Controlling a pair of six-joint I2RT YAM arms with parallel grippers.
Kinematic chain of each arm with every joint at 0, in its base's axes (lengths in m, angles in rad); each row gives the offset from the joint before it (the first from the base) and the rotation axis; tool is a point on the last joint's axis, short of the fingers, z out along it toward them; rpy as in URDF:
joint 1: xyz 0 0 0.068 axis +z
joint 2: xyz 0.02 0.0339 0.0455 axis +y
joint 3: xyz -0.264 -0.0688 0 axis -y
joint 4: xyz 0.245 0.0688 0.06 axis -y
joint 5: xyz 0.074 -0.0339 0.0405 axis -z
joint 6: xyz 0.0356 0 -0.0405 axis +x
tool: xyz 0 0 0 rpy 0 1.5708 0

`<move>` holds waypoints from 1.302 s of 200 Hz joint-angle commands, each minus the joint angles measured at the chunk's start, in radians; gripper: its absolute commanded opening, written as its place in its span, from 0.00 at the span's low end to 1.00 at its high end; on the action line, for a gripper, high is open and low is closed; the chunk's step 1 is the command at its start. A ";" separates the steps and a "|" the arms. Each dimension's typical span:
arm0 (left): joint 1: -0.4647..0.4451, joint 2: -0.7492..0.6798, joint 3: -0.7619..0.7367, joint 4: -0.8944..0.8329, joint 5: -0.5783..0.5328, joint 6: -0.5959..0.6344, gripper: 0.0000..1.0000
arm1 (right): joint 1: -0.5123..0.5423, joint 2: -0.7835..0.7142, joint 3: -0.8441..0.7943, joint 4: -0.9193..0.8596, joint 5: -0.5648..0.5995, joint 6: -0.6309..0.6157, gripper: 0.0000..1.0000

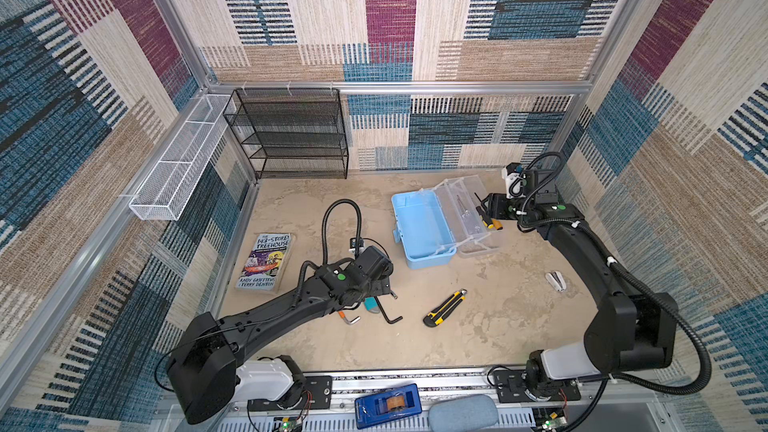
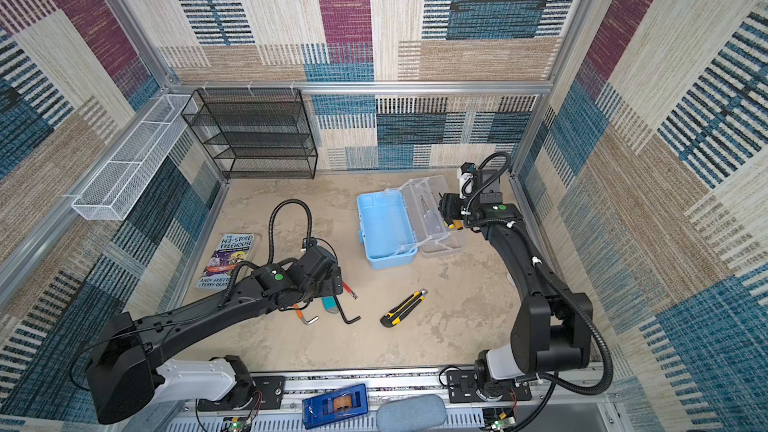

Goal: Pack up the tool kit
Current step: 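Grasp the yellow-and-black utility knife with the left gripper and lift it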

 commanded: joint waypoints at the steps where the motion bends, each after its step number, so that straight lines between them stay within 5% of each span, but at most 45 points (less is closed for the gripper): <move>1: 0.004 -0.005 -0.009 -0.026 -0.024 -0.033 0.94 | 0.024 -0.072 -0.079 0.092 -0.013 0.112 0.69; 115: -0.022 0.214 0.167 -0.162 0.056 0.052 0.81 | 0.120 -0.267 -0.334 0.090 0.017 0.289 0.74; 187: -0.238 0.520 0.507 -0.131 0.156 0.504 0.80 | 0.130 -0.325 -0.415 0.100 0.048 0.329 0.83; 260: -0.288 0.715 0.669 -0.061 0.314 0.642 0.75 | 0.026 -0.348 -0.398 0.064 0.060 0.266 0.90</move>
